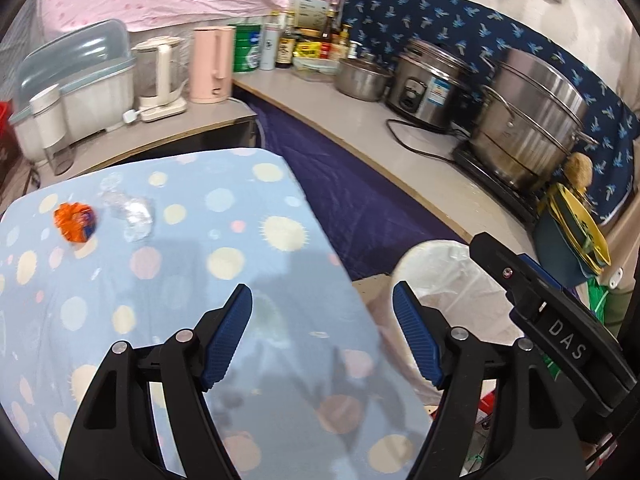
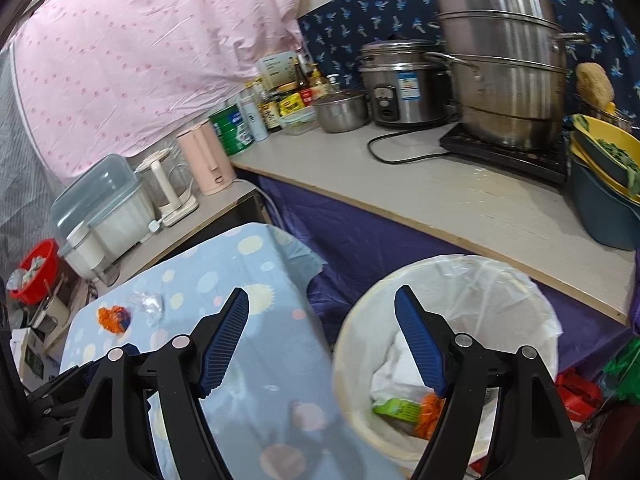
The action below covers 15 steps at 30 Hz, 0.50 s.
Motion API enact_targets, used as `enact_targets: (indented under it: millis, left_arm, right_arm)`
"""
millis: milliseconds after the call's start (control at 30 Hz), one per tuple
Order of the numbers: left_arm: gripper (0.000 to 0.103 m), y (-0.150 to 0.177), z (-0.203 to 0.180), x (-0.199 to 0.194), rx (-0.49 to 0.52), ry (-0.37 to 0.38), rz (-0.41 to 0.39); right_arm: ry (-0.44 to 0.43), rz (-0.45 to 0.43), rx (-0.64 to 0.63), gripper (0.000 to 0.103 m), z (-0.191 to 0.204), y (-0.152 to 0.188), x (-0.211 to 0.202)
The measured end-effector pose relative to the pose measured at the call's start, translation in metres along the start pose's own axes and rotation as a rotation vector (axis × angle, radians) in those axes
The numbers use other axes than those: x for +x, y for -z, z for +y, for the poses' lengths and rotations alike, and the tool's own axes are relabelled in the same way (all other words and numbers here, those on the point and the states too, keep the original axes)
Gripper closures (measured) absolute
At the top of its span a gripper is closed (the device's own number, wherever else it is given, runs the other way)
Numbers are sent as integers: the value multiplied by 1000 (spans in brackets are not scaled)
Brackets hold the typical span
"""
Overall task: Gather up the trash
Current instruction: 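Move both open tools from the bin back over the table, then grasp the clear plastic bag with the right tool while the left tool grasps the orange wrapper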
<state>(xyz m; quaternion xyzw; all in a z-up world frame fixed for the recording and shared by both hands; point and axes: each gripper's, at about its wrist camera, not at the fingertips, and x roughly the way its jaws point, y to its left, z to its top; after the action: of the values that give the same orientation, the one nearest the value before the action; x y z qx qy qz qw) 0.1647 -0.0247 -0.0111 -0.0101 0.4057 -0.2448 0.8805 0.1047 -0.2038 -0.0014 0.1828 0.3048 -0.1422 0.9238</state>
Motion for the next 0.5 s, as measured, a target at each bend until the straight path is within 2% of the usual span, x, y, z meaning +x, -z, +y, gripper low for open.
enact_targets:
  millis: [167,400,500]
  left_arm:
    - [26,-3,54,-9,-72,-65,-16]
    - [25,-3,140,-14,-184,-176,-23]
    - [21,-6,176,-13,-228,-230,-26]
  right_arm:
    - [-27,25,-49,28,45,5,16]
    - [-88,84,-102,26,104,15,53]
    - [-119,114,-117,26,128,19,74]
